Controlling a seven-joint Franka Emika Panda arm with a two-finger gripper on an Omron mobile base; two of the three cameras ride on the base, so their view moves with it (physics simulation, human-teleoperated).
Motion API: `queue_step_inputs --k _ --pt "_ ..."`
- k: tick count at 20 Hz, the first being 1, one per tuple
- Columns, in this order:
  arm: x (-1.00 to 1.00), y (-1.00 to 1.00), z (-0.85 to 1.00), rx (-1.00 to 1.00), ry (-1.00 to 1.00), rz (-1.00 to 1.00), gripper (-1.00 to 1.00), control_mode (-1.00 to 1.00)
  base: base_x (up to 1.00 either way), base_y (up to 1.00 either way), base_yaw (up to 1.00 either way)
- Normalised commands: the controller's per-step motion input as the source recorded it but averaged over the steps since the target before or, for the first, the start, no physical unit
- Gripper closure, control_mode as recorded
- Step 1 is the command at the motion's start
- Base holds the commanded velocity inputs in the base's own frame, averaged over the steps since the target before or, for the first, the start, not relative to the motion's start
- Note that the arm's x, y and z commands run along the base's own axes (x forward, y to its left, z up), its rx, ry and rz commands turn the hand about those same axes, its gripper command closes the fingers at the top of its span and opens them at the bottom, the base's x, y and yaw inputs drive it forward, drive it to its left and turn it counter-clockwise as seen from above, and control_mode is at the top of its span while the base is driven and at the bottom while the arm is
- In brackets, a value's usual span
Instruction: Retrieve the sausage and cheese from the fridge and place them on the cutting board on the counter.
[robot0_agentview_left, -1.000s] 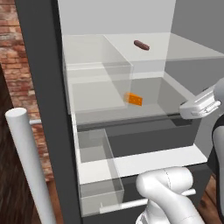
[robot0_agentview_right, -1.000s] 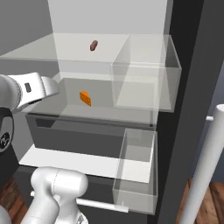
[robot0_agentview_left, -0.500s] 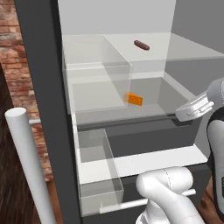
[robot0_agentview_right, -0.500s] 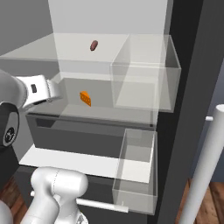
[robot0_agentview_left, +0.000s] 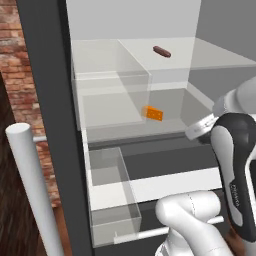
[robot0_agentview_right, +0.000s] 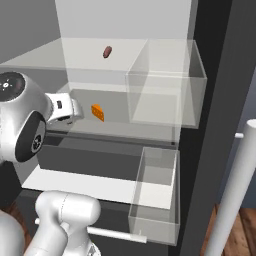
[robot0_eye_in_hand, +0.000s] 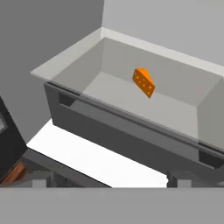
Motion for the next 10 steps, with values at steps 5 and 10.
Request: queue_step_inputs --k 5,10 --pt "0.75 0.00 -0.18 0.00 0.01 0.00 -1.00 -1.00 0.00 0.00 0.00" --pt "0.87 0.01 -0.24 0.00 0.01 0.00 -1.00 -1.00 0.00 0.00 0.00"
